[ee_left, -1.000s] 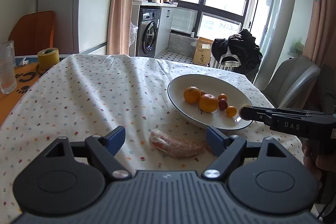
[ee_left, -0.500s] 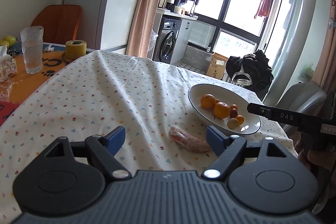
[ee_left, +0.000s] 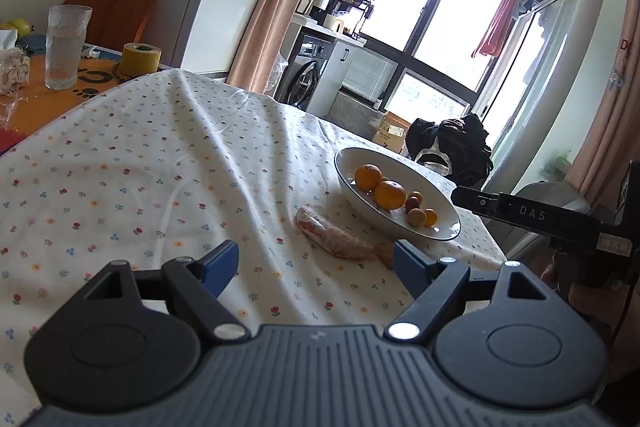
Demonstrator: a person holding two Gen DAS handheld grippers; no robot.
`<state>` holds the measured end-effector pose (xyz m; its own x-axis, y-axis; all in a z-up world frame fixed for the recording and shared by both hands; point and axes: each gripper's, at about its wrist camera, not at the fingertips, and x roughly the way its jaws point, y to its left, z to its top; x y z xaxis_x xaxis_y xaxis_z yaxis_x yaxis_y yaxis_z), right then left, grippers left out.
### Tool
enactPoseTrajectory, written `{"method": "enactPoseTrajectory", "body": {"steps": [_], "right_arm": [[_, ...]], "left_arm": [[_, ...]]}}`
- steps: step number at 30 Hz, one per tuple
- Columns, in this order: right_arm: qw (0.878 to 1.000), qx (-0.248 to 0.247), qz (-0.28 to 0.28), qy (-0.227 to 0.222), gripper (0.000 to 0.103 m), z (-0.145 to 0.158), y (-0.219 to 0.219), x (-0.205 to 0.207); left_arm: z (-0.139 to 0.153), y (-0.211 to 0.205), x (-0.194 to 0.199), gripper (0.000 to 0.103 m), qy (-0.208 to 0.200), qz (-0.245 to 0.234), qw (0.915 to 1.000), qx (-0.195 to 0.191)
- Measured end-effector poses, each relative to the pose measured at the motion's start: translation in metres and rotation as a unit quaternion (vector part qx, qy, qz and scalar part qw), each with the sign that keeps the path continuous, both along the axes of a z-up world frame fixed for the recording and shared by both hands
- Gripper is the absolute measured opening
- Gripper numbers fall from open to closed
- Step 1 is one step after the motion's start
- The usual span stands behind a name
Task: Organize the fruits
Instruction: 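Withdraw both grippers and move them toward the pink peeled fruit pieces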
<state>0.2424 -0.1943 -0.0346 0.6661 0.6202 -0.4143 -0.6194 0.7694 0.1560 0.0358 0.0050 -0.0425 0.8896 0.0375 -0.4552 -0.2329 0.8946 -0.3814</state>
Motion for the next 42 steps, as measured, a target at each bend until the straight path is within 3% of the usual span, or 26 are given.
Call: {"method": "enactPoseTrajectory", "body": {"steps": [13, 18, 28, 42], "right_arm": [[1.0, -0.005, -0.011, -0.012, 0.044, 0.005, -0.009, -0.009], [1.0, -0.005, -0.012, -0.009, 0.044, 0.001, -0.011, -0.007], [1.0, -0.004, -0.022, -0.005, 0.044, -0.003, -0.018, -0.003], [1.0, -0.006, -0.03, -0.001, 0.044, -0.008, -0.029, 0.006]], "left_arm": [[-0.015, 0.0, 0.002, 0.083, 0.004, -0.01, 0.9991, -0.041], [-0.004, -0.002, -0.001, 0.083, -0.02, -0.01, 0.9993, -0.031], [0.0, -0.019, 0.019, 0.083, -0.029, -0.033, 0.9988, -0.021], [-0.014, -0.051, 0.048, 0.083, -0.009, -0.062, 0.9973, -0.039]]}}
